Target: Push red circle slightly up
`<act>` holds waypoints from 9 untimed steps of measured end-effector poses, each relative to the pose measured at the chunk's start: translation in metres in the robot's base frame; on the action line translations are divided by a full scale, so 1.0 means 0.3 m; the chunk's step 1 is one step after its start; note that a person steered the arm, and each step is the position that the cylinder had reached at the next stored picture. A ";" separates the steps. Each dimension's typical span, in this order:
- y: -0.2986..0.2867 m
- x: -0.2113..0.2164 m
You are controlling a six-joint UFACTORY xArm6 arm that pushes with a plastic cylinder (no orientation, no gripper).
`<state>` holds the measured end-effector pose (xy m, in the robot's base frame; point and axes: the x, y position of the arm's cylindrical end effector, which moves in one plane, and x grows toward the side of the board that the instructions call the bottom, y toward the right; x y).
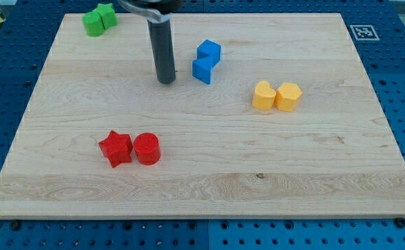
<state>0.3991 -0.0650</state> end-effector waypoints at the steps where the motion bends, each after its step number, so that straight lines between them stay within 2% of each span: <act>1: 0.001 0.111; 2: 0.148 0.241; 3: 0.208 0.463; 4: 0.214 0.588; 8: 0.183 0.621; 9: 0.064 0.613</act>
<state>0.5829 -0.0457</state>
